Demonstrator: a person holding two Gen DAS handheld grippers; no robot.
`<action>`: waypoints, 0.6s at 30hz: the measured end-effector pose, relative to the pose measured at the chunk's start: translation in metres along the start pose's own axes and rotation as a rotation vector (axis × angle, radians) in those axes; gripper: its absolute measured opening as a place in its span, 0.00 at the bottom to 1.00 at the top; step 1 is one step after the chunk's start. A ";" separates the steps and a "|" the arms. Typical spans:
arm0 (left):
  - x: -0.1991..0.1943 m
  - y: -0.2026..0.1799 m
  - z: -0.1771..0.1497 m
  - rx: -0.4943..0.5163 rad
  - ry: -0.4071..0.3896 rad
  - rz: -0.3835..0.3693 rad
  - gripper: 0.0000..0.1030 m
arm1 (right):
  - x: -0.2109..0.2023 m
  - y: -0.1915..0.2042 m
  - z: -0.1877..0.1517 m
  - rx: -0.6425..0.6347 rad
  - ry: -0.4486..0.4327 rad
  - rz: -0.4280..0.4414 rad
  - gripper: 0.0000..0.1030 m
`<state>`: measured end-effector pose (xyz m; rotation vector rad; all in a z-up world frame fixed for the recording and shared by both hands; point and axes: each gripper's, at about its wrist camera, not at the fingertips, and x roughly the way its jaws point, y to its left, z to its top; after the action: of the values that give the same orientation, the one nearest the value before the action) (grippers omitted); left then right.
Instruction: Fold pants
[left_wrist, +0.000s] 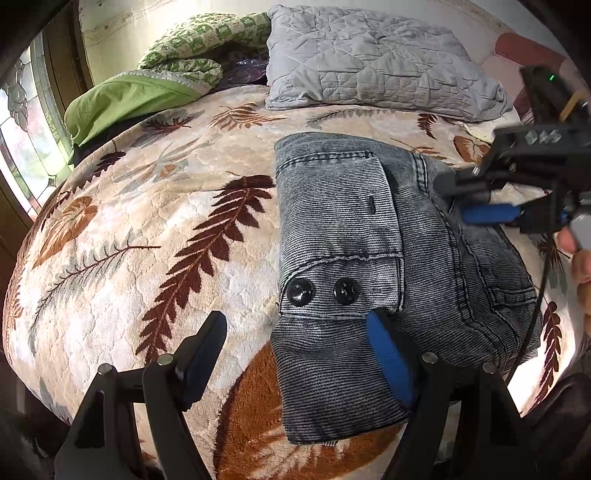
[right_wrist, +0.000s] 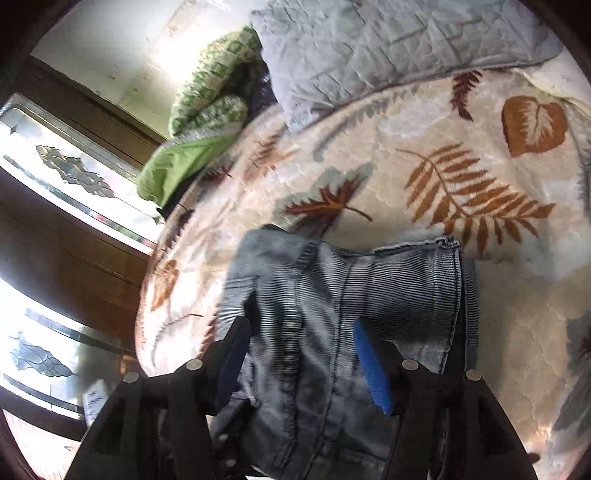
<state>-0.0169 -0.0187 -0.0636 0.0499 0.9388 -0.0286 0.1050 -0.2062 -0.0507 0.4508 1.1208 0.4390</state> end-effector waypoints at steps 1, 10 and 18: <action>0.000 0.000 0.000 0.002 0.004 -0.005 0.77 | 0.022 -0.019 -0.002 0.077 0.060 -0.051 0.57; 0.005 0.010 0.002 -0.046 0.023 -0.036 0.84 | -0.028 -0.002 -0.054 0.041 -0.022 0.044 0.61; 0.000 0.014 0.009 -0.058 0.054 -0.065 0.85 | -0.009 -0.008 -0.094 -0.042 0.006 -0.063 0.64</action>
<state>-0.0086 -0.0055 -0.0582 -0.0333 0.9944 -0.0608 0.0156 -0.2061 -0.0830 0.3766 1.1268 0.4089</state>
